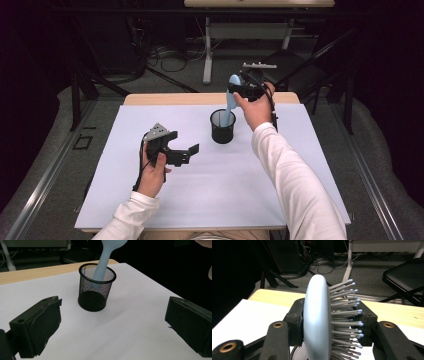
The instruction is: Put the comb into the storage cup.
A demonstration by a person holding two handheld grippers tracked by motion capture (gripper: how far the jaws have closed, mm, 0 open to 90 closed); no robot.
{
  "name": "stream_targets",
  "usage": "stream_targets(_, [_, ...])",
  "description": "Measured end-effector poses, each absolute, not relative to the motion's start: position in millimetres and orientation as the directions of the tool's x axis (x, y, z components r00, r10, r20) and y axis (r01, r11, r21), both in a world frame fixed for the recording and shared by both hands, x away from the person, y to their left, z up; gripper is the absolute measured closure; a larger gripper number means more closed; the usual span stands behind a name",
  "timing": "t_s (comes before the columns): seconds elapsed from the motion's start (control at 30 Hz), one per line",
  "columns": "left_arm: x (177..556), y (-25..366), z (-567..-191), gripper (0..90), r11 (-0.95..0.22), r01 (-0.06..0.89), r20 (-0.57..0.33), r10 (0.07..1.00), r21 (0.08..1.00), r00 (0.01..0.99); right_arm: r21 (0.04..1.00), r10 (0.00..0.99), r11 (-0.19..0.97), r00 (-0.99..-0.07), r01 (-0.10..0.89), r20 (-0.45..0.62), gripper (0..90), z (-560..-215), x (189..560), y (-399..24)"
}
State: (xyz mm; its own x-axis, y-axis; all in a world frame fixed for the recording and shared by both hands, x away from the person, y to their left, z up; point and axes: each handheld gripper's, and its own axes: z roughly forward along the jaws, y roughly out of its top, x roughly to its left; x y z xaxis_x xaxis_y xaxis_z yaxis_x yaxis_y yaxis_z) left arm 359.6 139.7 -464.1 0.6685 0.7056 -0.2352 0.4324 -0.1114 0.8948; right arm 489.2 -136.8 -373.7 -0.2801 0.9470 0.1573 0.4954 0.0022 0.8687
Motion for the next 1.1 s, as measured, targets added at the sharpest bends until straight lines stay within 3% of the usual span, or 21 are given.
stream_targets(0.83, [360.6, 139.2, -466.3, 0.5, -0.114, 0.435, -0.235, 0.707, 0.893, 0.667, 0.858, 0.941, 0.105, -0.329, 0.503, 0.078, 49.1, -406.3, 491.2, -118.9])
stream_targets(1.1, [360.3, 138.5, -466.5, 0.5, -0.113, 0.436, -0.237, 0.706, 0.893, 0.667, 0.849, 0.937, 0.098, -0.337, 0.520, 0.098, 48.0, -406.0, 489.9, -118.6])
